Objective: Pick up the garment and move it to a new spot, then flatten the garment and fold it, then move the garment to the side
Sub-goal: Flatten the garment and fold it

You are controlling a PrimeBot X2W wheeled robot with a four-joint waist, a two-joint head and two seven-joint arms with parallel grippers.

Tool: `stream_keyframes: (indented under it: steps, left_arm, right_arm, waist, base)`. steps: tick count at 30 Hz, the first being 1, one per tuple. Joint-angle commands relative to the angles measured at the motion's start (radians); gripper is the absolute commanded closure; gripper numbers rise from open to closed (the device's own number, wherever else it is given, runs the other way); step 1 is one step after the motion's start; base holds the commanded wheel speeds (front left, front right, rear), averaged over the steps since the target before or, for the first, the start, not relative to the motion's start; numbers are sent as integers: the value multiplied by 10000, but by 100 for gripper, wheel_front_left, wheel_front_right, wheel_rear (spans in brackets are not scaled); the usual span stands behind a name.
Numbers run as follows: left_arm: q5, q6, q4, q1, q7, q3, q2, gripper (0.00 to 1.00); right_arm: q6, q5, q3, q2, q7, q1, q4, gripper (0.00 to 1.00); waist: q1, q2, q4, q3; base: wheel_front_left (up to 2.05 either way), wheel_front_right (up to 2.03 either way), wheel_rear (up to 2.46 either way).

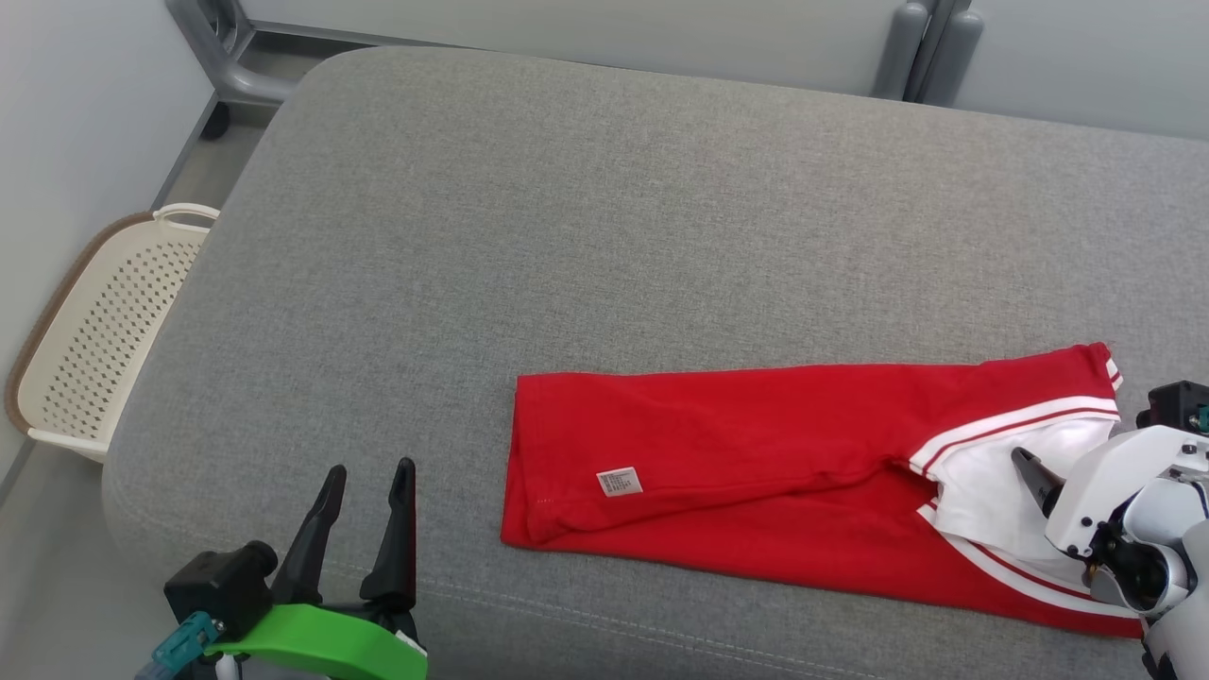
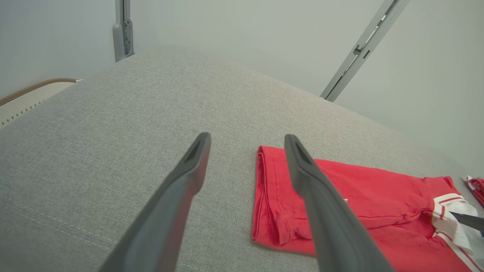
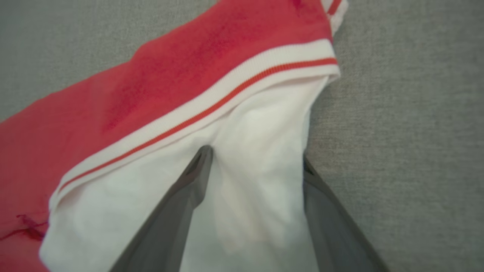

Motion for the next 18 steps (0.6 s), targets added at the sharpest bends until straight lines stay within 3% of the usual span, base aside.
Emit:
stream_keyframes:
  steps: [1, 4, 5, 6, 8, 10, 18]
  left_arm:
    - [-98, 32, -31, 65, -60, 76, 14, 0]
    - [-88, 30, -58, 83, -85, 101, 46, 0]
    - [-82, 32, -66, 70, -92, 101, 52, 0]
    - [-78, 35, -73, 51, -90, 101, 50, 0]
    - [-67, 42, -89, 20, -94, 102, 50, 0]
    - [-72, 49, -107, 14, -103, 107, 49, 0]
    - [-110, 76, -124, 168, -131, 112, 45, 0]
  right_arm:
    - [0, -31, 204, 189, 58, 0, 314, 0]
    - [0, -212, 504, 300, 10, -175, 660, 0]
    - [2, -248, 578, 342, -46, -248, 759, 24]
    - [2, -284, 667, 367, -105, -332, 852, 53]
    - [2, -332, 804, 389, -268, -475, 986, 69]
    - [0, -354, 846, 321, -491, -651, 1072, 100]
    - [-18, -74, 803, -404, -856, -1148, 1091, 100]
  waist:
    - [1, 0, -10, 1]
    - [1, 0, -53, 24]
    - [1, 0, -67, 36]
    - [1, 0, -81, 47]
    - [1, 0, -117, 68]
    - [1, 0, -172, 75]
    - [1, 0, -681, -68]
  base:
    - [0, 0, 0]
    - [0, 0, 0]
    - [0, 0, 0]
    - [0, 0, 0]
    - [0, 0, 0]
    - [0, 0, 0]
    - [0, 0, 0]
